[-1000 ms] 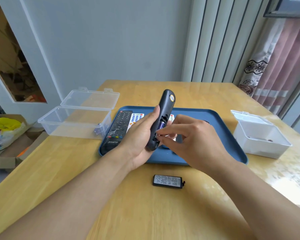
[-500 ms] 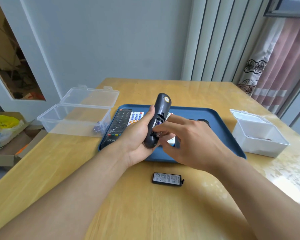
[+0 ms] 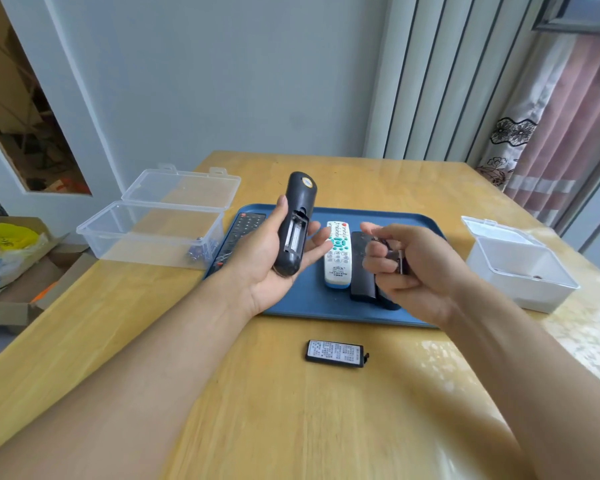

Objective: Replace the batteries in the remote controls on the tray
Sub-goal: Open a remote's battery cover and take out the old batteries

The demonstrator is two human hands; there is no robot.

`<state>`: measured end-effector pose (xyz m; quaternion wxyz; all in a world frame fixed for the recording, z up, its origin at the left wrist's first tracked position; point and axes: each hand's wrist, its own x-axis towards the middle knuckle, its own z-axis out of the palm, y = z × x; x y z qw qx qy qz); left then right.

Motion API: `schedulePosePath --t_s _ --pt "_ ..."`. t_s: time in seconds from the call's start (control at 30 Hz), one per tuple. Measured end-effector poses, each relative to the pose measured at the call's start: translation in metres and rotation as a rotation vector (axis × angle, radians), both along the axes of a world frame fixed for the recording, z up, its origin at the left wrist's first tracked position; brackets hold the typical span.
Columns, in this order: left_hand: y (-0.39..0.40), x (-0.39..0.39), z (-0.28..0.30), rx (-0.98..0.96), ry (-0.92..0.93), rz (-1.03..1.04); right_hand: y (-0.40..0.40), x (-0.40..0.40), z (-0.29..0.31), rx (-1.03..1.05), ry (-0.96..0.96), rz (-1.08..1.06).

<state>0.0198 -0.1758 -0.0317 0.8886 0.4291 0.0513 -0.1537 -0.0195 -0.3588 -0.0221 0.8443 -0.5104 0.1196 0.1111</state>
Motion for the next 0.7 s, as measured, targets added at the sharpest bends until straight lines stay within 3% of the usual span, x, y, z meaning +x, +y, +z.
schedulePosePath --t_s 0.1,0.2,0.3,0.43,0.7 --pt "0.000 0.000 0.001 -0.033 -0.001 0.023 -0.002 0.004 -0.004 0.409 0.189 -0.105" --pt "0.001 0.000 0.000 -0.050 -0.002 0.045 -0.007 0.008 -0.004 0.595 0.239 -0.273" --pt "0.000 0.000 0.000 -0.057 -0.004 0.048 -0.013 0.008 0.002 0.639 0.227 -0.402" --pt "-0.002 0.002 -0.003 -0.064 -0.017 0.070 -0.021 0.005 0.009 0.667 0.190 -0.411" --pt "-0.001 0.004 -0.004 -0.068 -0.019 0.101 -0.017 0.000 0.013 0.629 0.084 -0.232"
